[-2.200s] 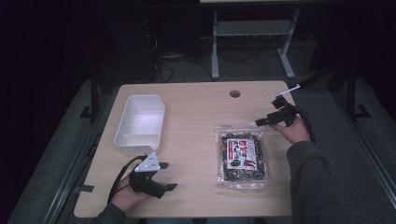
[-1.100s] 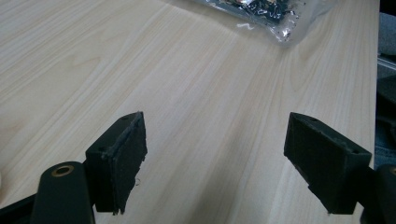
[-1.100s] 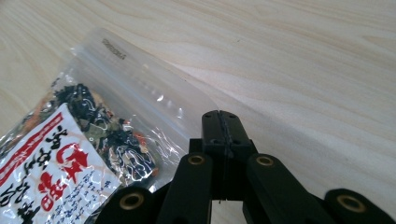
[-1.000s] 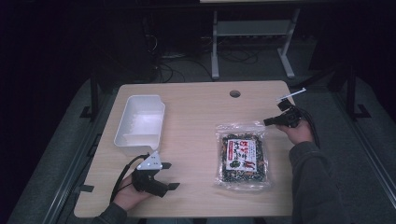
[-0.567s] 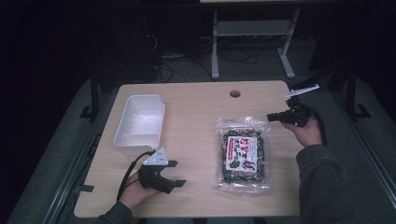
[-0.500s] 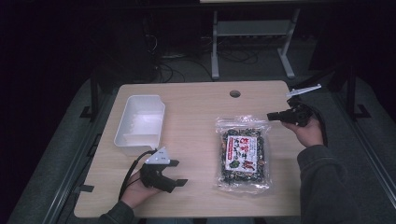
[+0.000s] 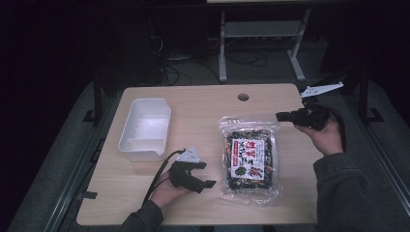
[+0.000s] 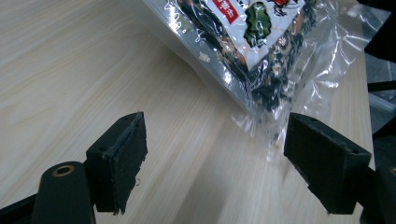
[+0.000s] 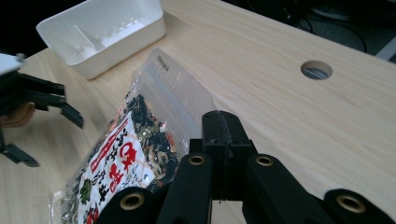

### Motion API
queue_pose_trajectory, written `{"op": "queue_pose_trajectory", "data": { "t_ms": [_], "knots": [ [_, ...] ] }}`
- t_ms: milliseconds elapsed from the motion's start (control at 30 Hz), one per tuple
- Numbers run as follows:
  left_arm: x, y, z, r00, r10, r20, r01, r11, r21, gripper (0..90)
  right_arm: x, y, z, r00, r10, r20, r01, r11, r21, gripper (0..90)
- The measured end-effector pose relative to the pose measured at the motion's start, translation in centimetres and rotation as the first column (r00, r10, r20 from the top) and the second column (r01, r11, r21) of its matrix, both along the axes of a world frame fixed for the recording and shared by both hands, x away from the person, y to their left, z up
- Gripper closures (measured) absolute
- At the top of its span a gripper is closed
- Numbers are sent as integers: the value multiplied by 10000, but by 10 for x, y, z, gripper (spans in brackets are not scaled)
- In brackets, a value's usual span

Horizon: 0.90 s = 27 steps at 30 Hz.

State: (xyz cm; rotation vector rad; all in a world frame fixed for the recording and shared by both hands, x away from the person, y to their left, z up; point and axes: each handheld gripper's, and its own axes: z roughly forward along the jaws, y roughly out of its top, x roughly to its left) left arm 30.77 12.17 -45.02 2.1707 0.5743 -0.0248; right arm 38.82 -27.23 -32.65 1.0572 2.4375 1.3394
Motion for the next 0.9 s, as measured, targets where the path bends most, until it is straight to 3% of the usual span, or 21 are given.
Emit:
{"op": "queue_pose_trajectory", "data": {
  "t_ms": [167, 300, 333, 367, 433, 567, 700, 900],
  "knots": [
    [7, -13, -2, 9994, -148, -316, 140, 9996, -249, 208, -9, 2, 11, 9992, 245, 304, -247, 9997, 52, 900],
    [17, -23, -6, 9940, -336, -1043, 239, 9954, -927, 216, -19, 6, 21, 9962, 517, 699, -529, 9985, 157, 900],
    [17, -23, -6, 9940, -336, -1043, 239, 9954, -927, 218, -19, 6, 21, 9962, 517, 699, -529, 9985, 157, 900],
    [20, -25, -7, 9903, -367, -1342, 208, 9929, -1173, 224, -23, 6, 24, 9950, 596, 807, -613, 9979, 188, 900],
    [22, -29, -7, 9886, -476, -1427, 293, 9914, -1276, 242, -26, 7, 26, 9939, 643, 899, -663, 9976, 192, 900],
    [23, -33, -5, 9882, -733, -1342, 513, 9856, -1609, 376, -31, 6, 28, 9926, 692, 996, -719, 9971, 248, 900],
    [22, -33, -2, 9891, -832, -1216, 632, 9852, -1594, 531, -34, 5, 29, 9913, 723, 1104, -765, 9965, 347, 900],
    [22, -30, 2, 9835, -1226, -1327, 932, 9736, -2083, 680, -39, 2, 28, 9898, 665, 1262, -736, 9959, 522, 900]
  ]
}}
